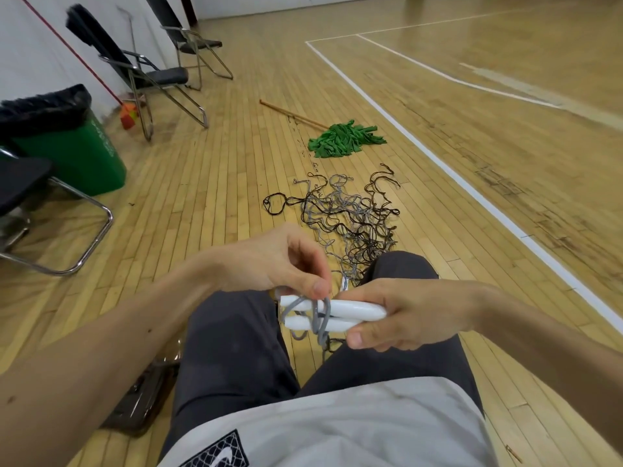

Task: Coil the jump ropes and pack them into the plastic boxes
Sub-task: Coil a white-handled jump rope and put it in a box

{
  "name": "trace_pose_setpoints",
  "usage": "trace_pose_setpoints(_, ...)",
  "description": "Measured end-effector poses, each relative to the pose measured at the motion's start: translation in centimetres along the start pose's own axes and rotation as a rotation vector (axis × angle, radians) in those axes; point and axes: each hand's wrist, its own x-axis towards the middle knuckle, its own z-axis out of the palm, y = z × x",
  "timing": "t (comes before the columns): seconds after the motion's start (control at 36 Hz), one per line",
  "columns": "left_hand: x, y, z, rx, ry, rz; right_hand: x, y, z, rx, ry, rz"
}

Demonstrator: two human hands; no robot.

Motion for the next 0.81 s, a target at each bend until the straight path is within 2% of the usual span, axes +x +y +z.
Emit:
trace_pose_setpoints(0.22,0.6,-1.7,0.8,-0.312,-0.036,0.091,0.0,-0.3,0.3,0.208,-0.114,-0.083)
trace_pose_setpoints(0.39,1.5,-2.7,1.4,-0.424,-0.031,0.138,0.3,-0.2,0.6,0.269,-0.103,-0.067)
trace_pose_setpoints(0.69,1.2,-3.9,2.6,-0.492,0.186,0.137,0.0,-0.4,0.3,0.231,0.045,-0.146)
trace_pose_setpoints(0.81,1.5,-3.7,3.6,-0.460,0.474,-0.024,0.1,-0.4,0.1,0.271,0.108,-0.152)
